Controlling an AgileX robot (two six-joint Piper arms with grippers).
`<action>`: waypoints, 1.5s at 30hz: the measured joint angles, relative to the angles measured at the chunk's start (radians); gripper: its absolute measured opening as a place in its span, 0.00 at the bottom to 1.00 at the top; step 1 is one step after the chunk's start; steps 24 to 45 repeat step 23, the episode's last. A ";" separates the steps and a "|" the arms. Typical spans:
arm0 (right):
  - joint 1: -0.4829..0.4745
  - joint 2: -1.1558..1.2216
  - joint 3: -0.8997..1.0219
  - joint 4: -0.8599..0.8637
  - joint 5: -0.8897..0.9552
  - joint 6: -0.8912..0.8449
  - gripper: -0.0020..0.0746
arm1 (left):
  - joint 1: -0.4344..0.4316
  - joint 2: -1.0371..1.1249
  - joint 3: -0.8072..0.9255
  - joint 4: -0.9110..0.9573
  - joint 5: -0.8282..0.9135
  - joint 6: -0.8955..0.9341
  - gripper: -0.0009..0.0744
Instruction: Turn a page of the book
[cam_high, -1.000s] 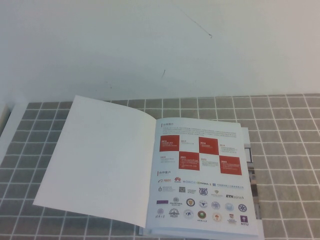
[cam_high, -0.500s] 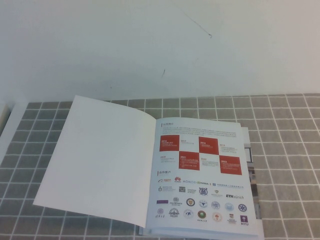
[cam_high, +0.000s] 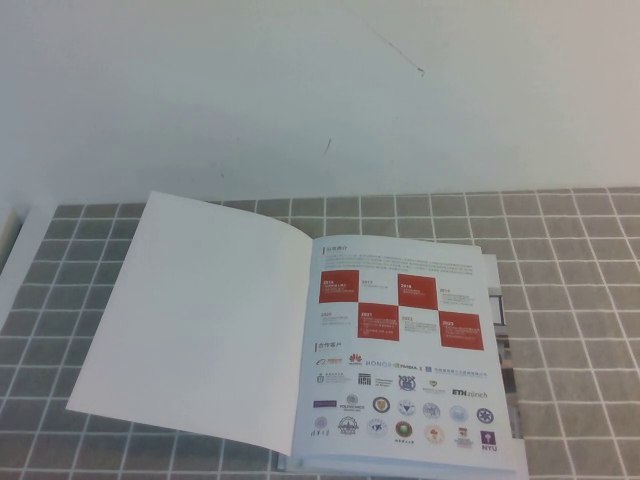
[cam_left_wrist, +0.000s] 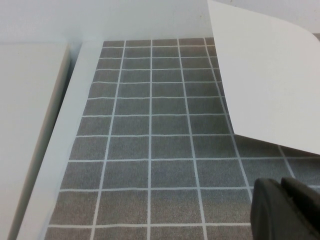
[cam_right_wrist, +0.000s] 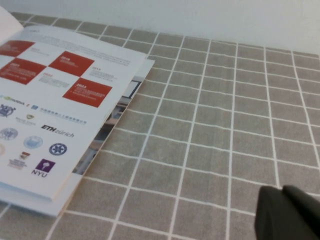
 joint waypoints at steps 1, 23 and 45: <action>-0.004 0.000 0.000 -0.010 -0.001 0.011 0.02 | 0.000 0.000 0.000 0.000 0.000 0.000 0.01; -0.137 0.000 0.000 -0.101 -0.006 0.148 0.02 | 0.000 0.000 0.000 0.000 0.002 -0.002 0.01; -0.137 0.000 0.000 -0.101 -0.006 0.148 0.02 | 0.000 0.000 0.000 0.000 0.002 -0.002 0.01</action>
